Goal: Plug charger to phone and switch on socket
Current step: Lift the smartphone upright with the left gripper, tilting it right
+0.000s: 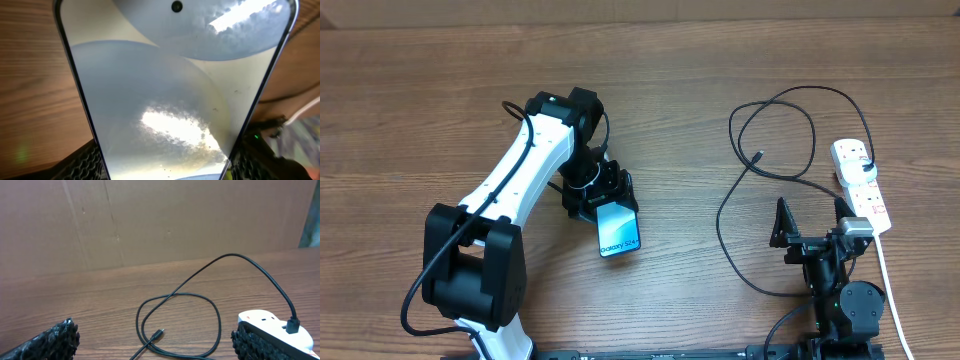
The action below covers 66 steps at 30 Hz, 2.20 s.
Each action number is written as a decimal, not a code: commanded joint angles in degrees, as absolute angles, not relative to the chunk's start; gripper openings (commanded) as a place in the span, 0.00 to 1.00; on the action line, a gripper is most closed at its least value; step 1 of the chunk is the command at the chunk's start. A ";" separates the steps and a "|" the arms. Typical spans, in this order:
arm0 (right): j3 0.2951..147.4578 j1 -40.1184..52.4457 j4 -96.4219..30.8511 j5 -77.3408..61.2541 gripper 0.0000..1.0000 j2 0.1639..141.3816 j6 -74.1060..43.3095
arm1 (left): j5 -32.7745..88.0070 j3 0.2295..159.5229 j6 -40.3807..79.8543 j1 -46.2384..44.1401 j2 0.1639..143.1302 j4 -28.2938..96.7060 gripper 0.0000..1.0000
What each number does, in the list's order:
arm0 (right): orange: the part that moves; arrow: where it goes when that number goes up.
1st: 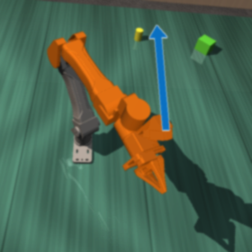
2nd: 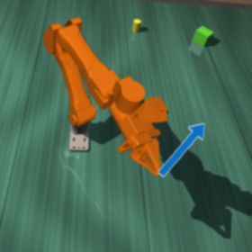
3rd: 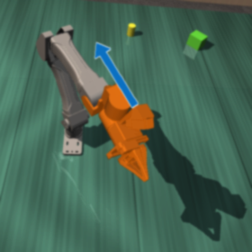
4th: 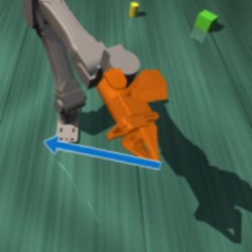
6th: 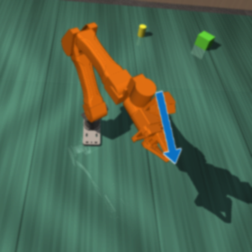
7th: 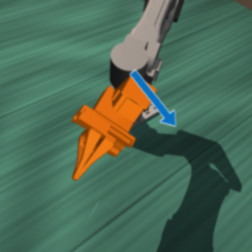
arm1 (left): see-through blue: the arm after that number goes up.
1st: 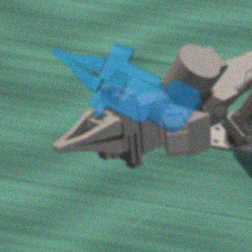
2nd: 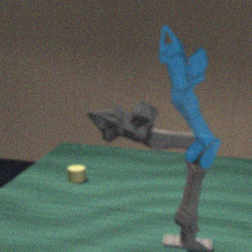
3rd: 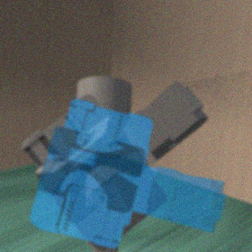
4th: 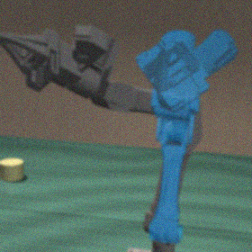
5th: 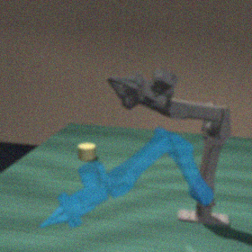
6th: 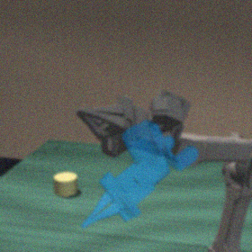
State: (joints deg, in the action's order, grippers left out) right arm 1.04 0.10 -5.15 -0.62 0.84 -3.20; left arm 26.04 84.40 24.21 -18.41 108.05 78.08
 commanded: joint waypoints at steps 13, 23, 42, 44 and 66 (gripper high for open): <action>0.45 -0.05 -4.84 -0.25 1.00 0.16 -3.11 | 47.83 86.15 20.01 -17.76 108.44 79.70 0.65; 0.45 -0.05 -4.84 -0.23 1.00 0.16 -3.11 | 52.69 86.15 19.25 -15.42 108.44 79.79 0.64; 0.45 -0.05 -4.84 -0.25 1.00 0.16 -3.11 | 55.33 86.15 19.18 -14.22 108.44 78.76 0.63; 0.45 -0.05 -4.84 -0.25 1.00 0.16 -3.11 | 55.33 86.15 18.06 -14.22 108.44 78.91 0.64; 0.45 -0.05 -4.84 -0.25 1.00 0.16 -3.11 | 58.59 86.15 16.27 -14.15 108.44 79.26 0.64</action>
State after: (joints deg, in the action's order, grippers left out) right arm 1.04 0.08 -5.15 -0.60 0.84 -3.20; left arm 54.39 84.49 17.76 -14.50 108.05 79.07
